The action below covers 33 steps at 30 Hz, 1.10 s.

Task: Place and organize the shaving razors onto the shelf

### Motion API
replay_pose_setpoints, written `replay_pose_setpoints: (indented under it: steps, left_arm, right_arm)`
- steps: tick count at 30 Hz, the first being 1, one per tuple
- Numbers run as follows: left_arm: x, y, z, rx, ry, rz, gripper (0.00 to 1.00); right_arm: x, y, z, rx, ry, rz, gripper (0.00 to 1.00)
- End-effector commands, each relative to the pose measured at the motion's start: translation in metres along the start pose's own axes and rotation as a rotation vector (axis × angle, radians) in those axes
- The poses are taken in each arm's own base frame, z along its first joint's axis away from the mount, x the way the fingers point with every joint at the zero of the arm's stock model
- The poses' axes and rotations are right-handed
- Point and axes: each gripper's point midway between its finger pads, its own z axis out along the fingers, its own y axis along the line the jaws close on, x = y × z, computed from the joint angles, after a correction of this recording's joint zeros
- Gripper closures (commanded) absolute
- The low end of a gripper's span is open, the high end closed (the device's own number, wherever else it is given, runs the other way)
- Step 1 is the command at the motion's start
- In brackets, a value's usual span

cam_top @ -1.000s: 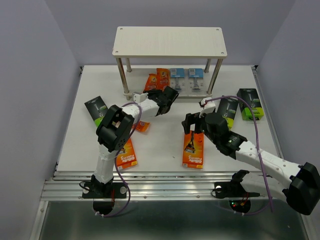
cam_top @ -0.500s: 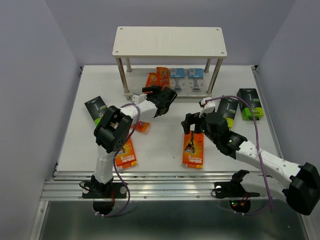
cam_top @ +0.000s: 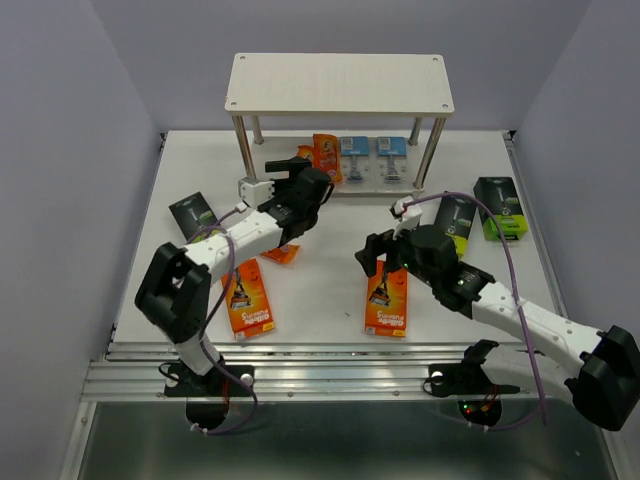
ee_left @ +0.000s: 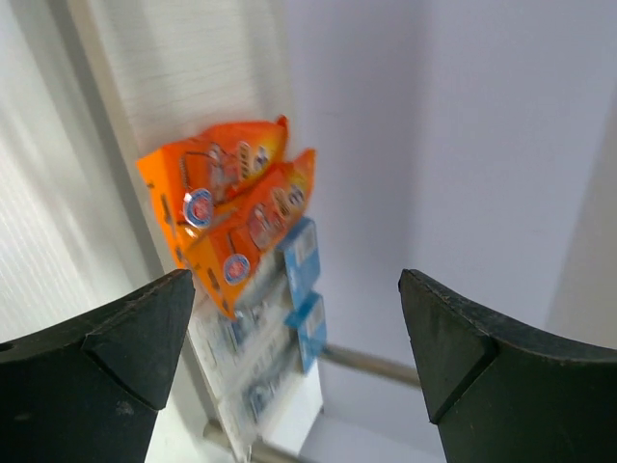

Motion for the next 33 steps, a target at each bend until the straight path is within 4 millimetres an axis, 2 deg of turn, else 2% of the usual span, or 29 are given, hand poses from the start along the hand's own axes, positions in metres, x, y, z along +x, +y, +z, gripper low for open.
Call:
replay_pose_setpoints:
  steps: [1,3,4,5,6,7,9,10,12,13,15,16,17,18,19,21,22,23,24,26,27,28,29,30,33]
  left_arm:
    - [-0.03,-0.029,-0.04,0.08,0.073,0.121,0.01]
    - [-0.044,-0.021,-0.048,0.091,0.081,0.202,0.01]
    - [-0.059,-0.031,-0.06,0.124,0.083,0.277,0.01]
    - [-0.067,-0.03,-0.064,0.128,0.084,0.326,0.01]
    - [-0.077,-0.03,-0.069,0.131,0.087,0.36,0.01]
    - [-0.092,-0.03,-0.078,0.145,0.105,0.44,0.01]
    - [-0.106,-0.021,-0.085,0.143,0.122,0.526,0.01]
    - [-0.121,-0.015,-0.094,0.13,0.123,0.544,0.01]
    - [-0.132,-0.006,-0.098,0.129,0.143,0.581,0.01]
    - [-0.139,-0.002,-0.1,0.146,0.146,0.573,0.01]
    - [-0.141,0.0,-0.096,0.186,0.189,0.581,0.01]
    - [-0.137,-0.003,-0.091,0.244,0.213,0.568,0.01]
    - [-0.118,-0.001,-0.095,0.317,0.344,0.622,0.01]
    - [-0.122,0.004,-0.081,0.329,0.364,0.635,0.01]
    - [-0.111,0.0,-0.071,0.376,0.41,0.65,0.01]
    - [-0.086,0.002,-0.076,0.481,0.608,0.735,0.01]
    - [-0.077,0.002,-0.061,0.514,0.644,0.75,0.01]
    - [-0.066,0.004,-0.064,0.547,0.716,0.756,0.01]
    - [-0.06,-0.004,-0.062,0.596,0.734,0.786,0.02]
    - [-0.048,0.005,-0.039,0.56,0.748,0.794,0.02]
    - [-0.044,-0.005,-0.032,0.574,0.739,0.804,0.04]
    - [-0.038,0.006,-0.016,0.527,0.743,0.81,0.04]
    - [-0.034,0.006,-0.011,0.523,0.749,0.812,0.05]
    - [-0.03,-0.003,-0.006,0.537,0.746,0.81,0.07]
    - [-0.022,0.003,0.015,0.489,0.741,0.781,0.09]
  right_arm:
    - [-0.028,0.02,-0.009,-0.117,-0.089,-0.047,0.0]
    - [-0.033,0.023,-0.013,-0.136,-0.101,-0.055,0.0]
    - [-0.037,0.024,-0.017,-0.141,-0.117,-0.062,0.0]
    - [-0.039,0.024,-0.019,-0.14,-0.123,-0.066,0.0]
    - [-0.038,0.032,-0.022,-0.186,-0.115,-0.072,0.0]
    - [-0.038,0.035,-0.024,-0.208,-0.117,-0.086,0.0]
    - [-0.038,0.045,-0.025,-0.261,-0.104,-0.095,0.0]
    - [-0.038,0.048,-0.025,-0.276,-0.097,-0.101,0.0]
    - [-0.035,0.047,-0.019,-0.27,-0.066,-0.105,0.0]
    - [-0.041,0.046,-0.017,-0.256,-0.075,-0.103,0.0]
    - [-0.041,0.044,-0.01,-0.231,-0.06,-0.089,0.0]
    - [-0.044,0.042,-0.008,-0.21,-0.061,-0.078,0.0]
    - [-0.044,0.042,-0.005,-0.207,-0.053,-0.066,0.0]
    - [-0.044,0.043,-0.004,-0.209,-0.048,-0.061,0.0]
    - [-0.042,0.043,-0.003,-0.209,-0.04,-0.058,0.0]
    - [-0.038,0.043,-0.001,-0.206,-0.015,-0.057,0.0]
    - [-0.038,0.043,0.0,-0.204,-0.013,-0.059,0.0]
    - [-0.038,0.042,0.001,-0.202,-0.012,-0.063,0.0]
    - [-0.039,0.041,0.001,-0.196,-0.011,-0.065,0.0]
    - [-0.031,0.038,0.003,-0.182,0.021,-0.064,0.0]
    - [-0.03,0.038,0.004,-0.179,0.026,-0.064,0.0]
    - [-0.028,0.037,0.005,-0.176,0.032,-0.066,0.0]
    - [-0.026,0.036,0.005,-0.173,0.034,-0.066,0.0]
    - [-0.026,0.035,0.006,-0.165,0.037,-0.068,0.0]
    - [-0.022,0.031,0.008,-0.15,0.045,-0.074,0.0]
